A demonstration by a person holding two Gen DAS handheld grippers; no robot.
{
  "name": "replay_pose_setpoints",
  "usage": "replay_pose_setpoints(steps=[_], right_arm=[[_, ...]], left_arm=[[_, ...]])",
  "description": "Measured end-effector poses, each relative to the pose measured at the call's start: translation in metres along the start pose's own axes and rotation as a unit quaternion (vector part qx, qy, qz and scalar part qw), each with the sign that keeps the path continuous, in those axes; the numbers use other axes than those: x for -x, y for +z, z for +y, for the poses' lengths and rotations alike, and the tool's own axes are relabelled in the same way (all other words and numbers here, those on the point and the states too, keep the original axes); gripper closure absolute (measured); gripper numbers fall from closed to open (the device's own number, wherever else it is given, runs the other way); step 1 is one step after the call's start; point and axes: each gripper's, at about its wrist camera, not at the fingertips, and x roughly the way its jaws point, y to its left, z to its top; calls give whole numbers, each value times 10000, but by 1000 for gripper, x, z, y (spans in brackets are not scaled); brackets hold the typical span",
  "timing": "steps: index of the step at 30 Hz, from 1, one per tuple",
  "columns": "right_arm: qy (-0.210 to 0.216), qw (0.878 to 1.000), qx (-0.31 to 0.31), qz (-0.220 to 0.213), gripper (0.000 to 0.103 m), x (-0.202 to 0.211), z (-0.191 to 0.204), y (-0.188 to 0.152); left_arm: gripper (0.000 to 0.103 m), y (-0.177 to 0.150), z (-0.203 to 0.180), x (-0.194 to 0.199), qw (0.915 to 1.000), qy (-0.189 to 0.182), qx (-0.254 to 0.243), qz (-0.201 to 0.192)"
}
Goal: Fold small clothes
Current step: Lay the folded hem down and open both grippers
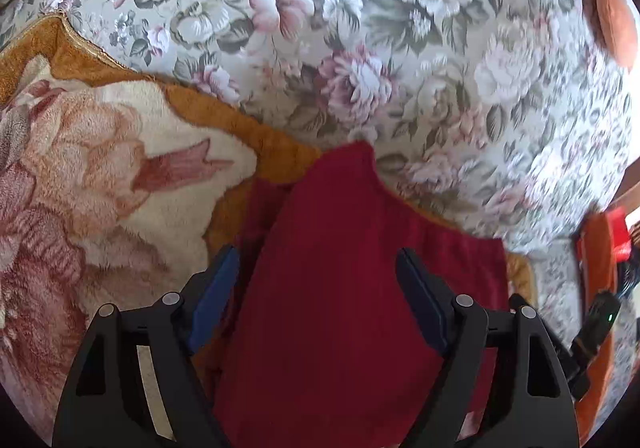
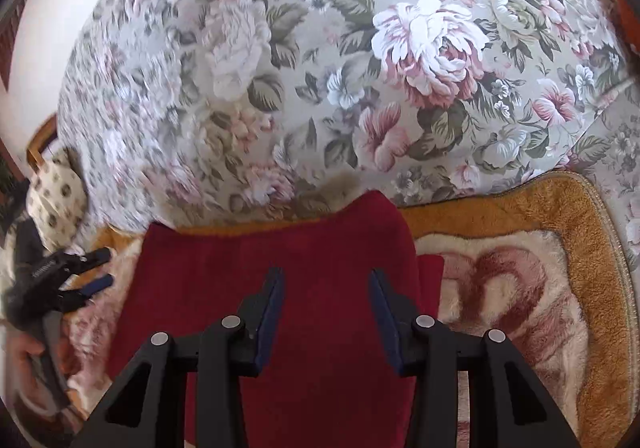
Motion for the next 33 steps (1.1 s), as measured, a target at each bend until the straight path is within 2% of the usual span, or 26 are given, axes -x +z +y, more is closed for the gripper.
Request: replay_pose_setpoints(steps=[2,4,6,9,12,15,17,20,24,27,33], right_arm=[[-168,9985,-48,524,62,-30,-7,-7],[-316,9982,-29,513,68,-35,-9,-8],[-404,9985,-41,364,68,-17,-6,-5],[-276,9993,139,214,68,15,7,-13],[-130,9988,434,194,68,40,20,-37],[-521,9958,400,644,68,28,14,-71],[-422,9945,334,897,68,15,6,-84],[-566,9949,279,783,68,36,11,-83],[-535,9972,175,482,68,83,22,-76],[-265,9989,92,370,67,106,33,-70],[-20,9982,319,499,67,104,70,-57]], left_arm=[[22,-6,-1,-21,9988,393,-137,272],[22,-4,10,-40,9978,485,59,458],[22,2,24,-48,9972,408,344,529],[22,7,32,-38,9969,463,516,359],[22,1,36,-20,9976,450,483,210],[22,-11,39,-4,9975,321,591,220],[22,-22,35,10,9979,308,548,176],[22,-40,25,34,9989,236,374,121],[22,-62,8,57,9997,177,174,41],[22,-78,-2,67,9999,116,105,38],[22,-94,-24,70,9991,336,-252,-109]])
